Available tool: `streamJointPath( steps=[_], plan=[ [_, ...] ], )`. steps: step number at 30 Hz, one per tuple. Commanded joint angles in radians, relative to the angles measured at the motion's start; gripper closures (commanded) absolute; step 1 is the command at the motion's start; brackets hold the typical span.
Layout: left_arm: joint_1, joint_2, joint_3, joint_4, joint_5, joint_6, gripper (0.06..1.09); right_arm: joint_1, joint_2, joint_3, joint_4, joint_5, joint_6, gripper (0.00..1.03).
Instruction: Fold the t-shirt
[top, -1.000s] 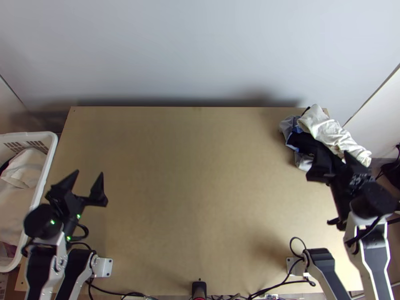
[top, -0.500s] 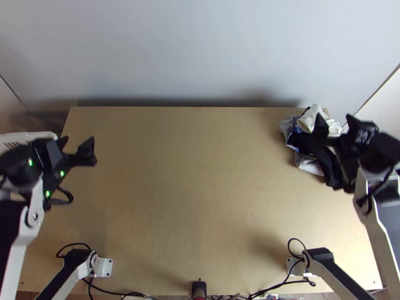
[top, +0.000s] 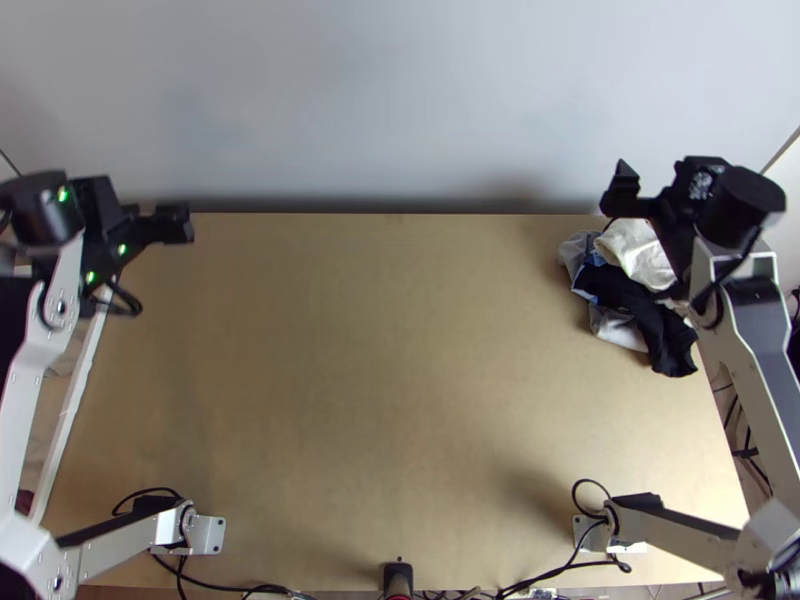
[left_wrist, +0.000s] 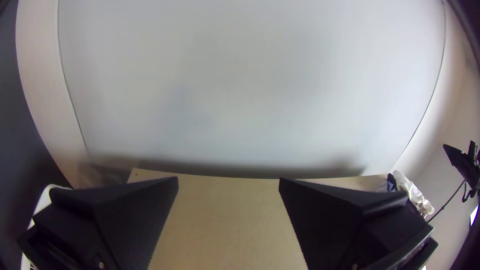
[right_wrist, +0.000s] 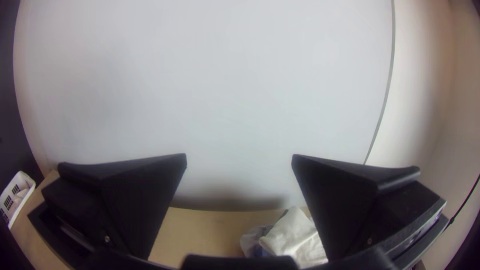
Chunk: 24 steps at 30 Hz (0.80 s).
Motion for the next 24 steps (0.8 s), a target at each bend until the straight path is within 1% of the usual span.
streamJointPath(
  steps=[1, 7, 12, 17, 22, 24],
  plan=[
    [-0.017, 0.173, 0.171, -0.02, -0.004, -0.014, 0.1, -0.011, 0.124, 0.068, 0.012, -0.001, 0.003, 0.05],
    [-0.014, 0.267, 0.203, -0.001, -0.029, -0.017, 0.1, -0.006, 0.146, 0.071, 0.008, 0.001, 0.006, 0.05],
    [0.012, 0.278, 0.203, 0.017, -0.029, -0.036, 0.1, 0.0, 0.126, 0.064, -0.018, 0.006, 0.002, 0.05],
    [0.101, 0.281, 0.191, 0.023, -0.027, -0.143, 0.1, 0.0, 0.106, 0.038, -0.02, 0.004, -0.003, 0.05],
    [0.208, 0.296, 0.143, 0.025, -0.027, -0.122, 0.1, 0.018, 0.086, -0.011, -0.029, 0.004, -0.001, 0.05],
    [0.267, 0.299, 0.099, 0.056, -0.029, -0.102, 0.1, 0.025, 0.078, -0.03, -0.028, 0.004, -0.001, 0.05]
  ],
)
